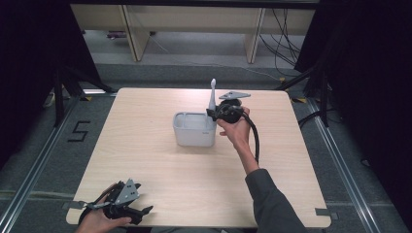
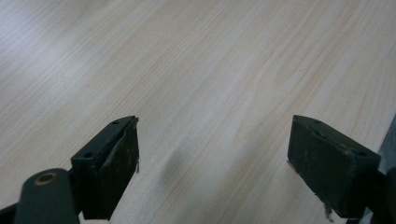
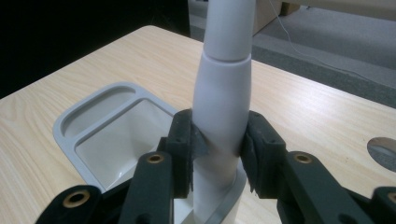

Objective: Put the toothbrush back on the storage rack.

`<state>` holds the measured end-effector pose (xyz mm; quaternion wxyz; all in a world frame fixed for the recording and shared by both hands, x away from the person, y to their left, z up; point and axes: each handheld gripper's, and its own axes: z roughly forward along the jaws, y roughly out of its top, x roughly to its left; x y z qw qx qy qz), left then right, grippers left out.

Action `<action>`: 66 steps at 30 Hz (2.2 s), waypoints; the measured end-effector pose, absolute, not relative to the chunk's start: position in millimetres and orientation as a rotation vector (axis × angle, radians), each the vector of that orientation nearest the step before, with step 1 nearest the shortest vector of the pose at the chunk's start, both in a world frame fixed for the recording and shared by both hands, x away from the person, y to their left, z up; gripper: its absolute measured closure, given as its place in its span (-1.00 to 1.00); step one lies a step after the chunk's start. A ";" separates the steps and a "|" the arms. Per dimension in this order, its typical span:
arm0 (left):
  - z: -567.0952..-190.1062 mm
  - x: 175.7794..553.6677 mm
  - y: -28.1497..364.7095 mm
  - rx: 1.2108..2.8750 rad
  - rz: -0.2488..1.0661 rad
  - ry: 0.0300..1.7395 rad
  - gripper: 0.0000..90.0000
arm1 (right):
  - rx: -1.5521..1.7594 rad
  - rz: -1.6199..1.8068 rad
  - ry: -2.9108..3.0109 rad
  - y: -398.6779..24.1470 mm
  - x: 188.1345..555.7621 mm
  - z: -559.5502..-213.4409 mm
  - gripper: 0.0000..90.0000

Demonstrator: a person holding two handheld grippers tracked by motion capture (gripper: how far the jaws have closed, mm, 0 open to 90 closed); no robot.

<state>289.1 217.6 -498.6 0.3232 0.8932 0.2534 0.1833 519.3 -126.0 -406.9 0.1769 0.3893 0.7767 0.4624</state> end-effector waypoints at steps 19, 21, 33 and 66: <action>-499.9 288.2 216.7 2.346 0.438 0.688 -0.64 | 1.081 1.249 2.220 -123.4 518.2 -416.2 0.48; -499.4 288.5 217.0 2.356 0.443 0.682 -0.64 | 1.094 1.258 2.217 -122.4 517.7 -417.8 0.48; -499.5 287.8 216.1 2.338 0.439 0.674 -0.64 | 1.091 1.323 2.158 -126.8 515.7 -409.9 0.09; -499.2 288.3 216.8 2.336 0.468 0.669 -0.64 | 1.109 1.418 2.136 -144.5 486.3 -396.8 -0.25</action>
